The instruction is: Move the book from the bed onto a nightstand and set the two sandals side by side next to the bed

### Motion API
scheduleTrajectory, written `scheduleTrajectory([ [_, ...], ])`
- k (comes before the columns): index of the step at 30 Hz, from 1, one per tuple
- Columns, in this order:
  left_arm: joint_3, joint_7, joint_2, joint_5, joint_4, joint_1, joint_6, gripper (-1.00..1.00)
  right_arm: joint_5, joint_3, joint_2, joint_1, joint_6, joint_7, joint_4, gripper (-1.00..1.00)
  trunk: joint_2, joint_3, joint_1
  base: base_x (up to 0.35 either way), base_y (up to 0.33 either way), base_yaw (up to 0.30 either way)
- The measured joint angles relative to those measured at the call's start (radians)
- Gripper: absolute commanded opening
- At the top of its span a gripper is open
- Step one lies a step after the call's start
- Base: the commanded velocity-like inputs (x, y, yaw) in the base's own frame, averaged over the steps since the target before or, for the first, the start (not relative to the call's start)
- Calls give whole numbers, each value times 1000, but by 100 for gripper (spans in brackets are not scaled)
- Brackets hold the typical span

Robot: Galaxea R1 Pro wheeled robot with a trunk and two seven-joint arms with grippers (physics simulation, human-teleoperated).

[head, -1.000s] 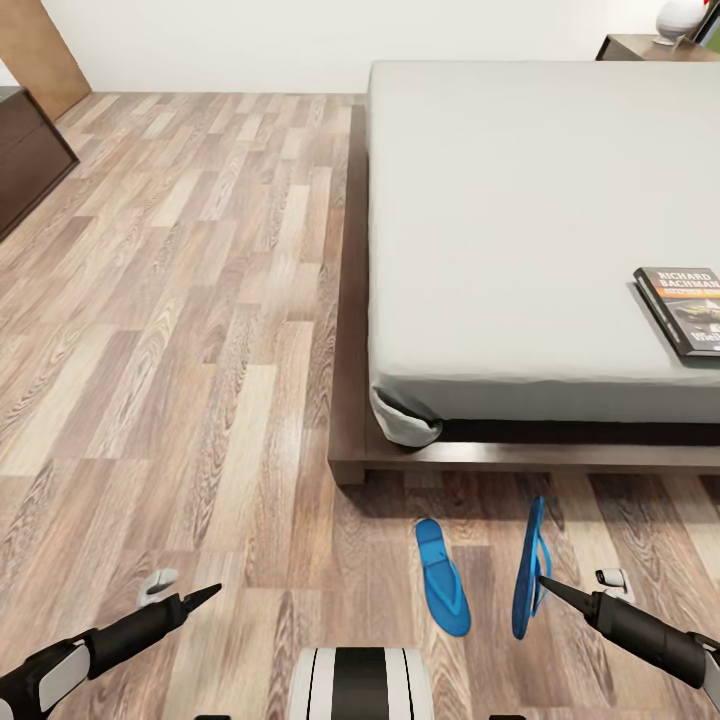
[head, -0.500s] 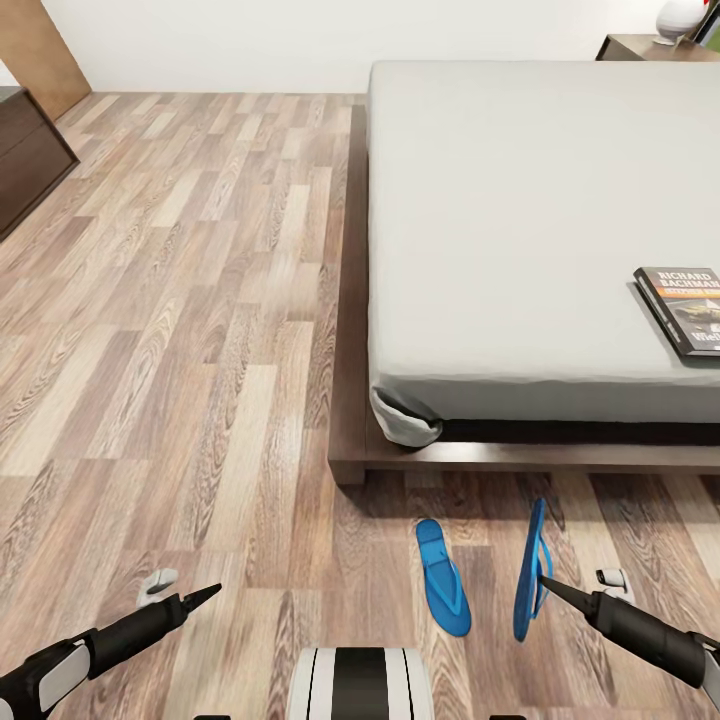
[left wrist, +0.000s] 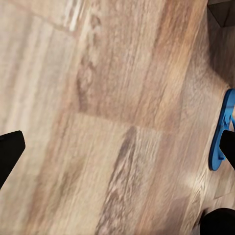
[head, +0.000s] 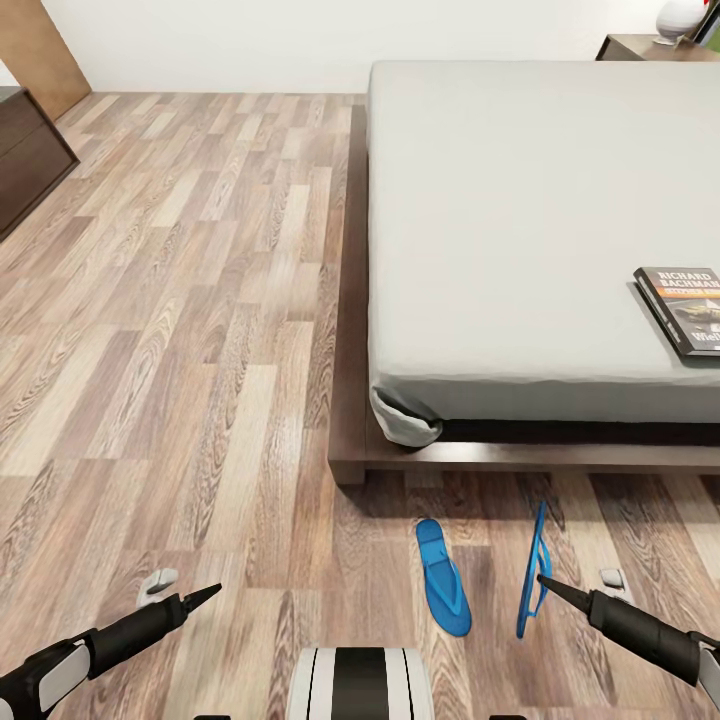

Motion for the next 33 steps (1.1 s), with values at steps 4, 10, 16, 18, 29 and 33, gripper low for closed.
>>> scheduleTrajectory([
  [4,-1,0,0,0,0,0,0,100,0,0,0,0,0,-37,-1,-100,0,0,0,0,0,0],
  [10,-1,-1,0,0,0,0,0,100,0,-1,1,0,1,-55,-2,-100,0,0,0,0,0,0],
  [16,0,-1,0,0,0,0,0,100,2,1,1,0,1,-153,-8,-100,0,0,0,0,0,0],
  [18,1,-1,0,0,0,0,0,100,1,2,1,0,1,-168,-10,-100,0,0,0,0,0,0],
  [29,-1,-1,0,0,0,0,0,100,63,-5,2,0,1,-178,-9,-100,0,0,0,0,0,0],
  [33,-1,0,0,0,0,0,0,100,113,-5,2,0,1,-182,-9,-100,0,0,0,0,0,0],
])
